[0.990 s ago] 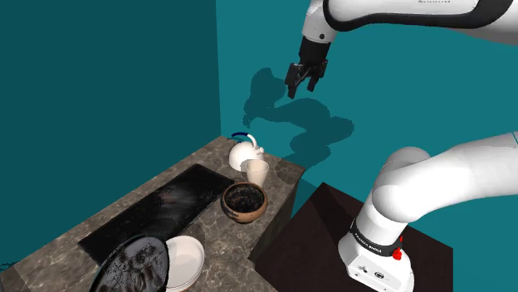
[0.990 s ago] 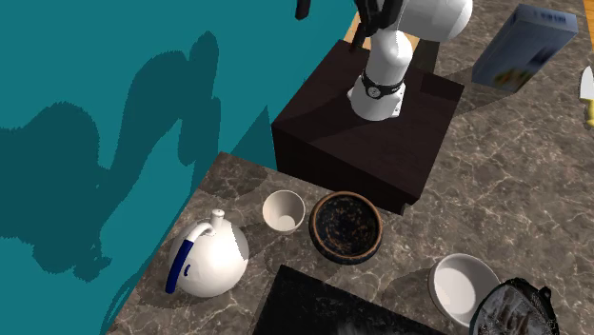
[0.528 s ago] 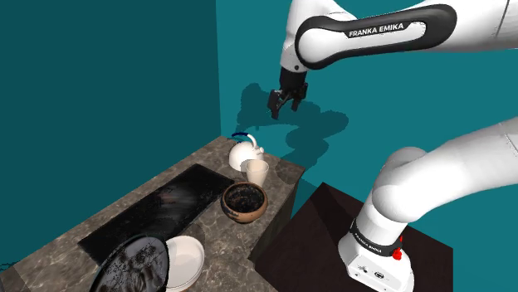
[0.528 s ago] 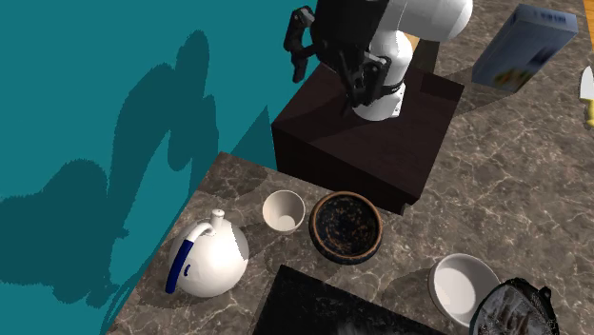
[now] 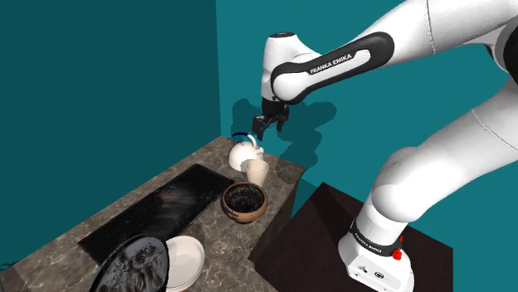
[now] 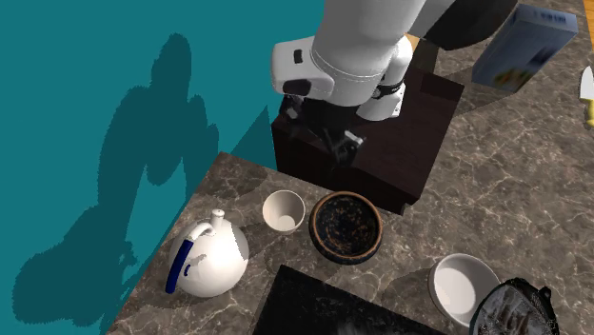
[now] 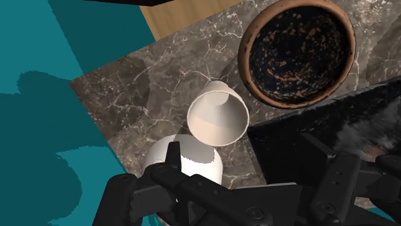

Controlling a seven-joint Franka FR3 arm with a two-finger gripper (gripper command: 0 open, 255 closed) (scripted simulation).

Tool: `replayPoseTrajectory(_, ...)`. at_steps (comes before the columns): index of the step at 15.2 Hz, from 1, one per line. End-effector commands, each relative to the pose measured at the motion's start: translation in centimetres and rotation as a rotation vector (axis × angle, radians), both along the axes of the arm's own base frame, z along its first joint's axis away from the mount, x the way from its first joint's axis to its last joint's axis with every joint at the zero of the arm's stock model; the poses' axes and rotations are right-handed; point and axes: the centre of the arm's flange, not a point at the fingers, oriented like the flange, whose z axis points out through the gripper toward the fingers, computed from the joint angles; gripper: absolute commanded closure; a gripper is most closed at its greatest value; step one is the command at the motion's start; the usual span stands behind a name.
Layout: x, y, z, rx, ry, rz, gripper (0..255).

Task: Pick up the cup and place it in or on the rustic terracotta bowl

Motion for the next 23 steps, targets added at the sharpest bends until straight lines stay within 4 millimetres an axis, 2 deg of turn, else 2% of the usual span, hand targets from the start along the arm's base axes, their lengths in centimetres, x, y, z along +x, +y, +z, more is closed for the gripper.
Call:
replayPoseTrajectory(1,1.1,0.4,-2.5,-0.003,0.007,-0.004,0)
replayPoseTrajectory(14,8.3,2.8,-18.3,-0.025,0.062,-0.034,0)
replayPoseTrajectory(22,8.6,2.2,-22.5,-0.025,0.063,-0.034,0)
replayPoseTrajectory(23,8.6,2.2,-22.5,-0.025,0.063,-0.034,0)
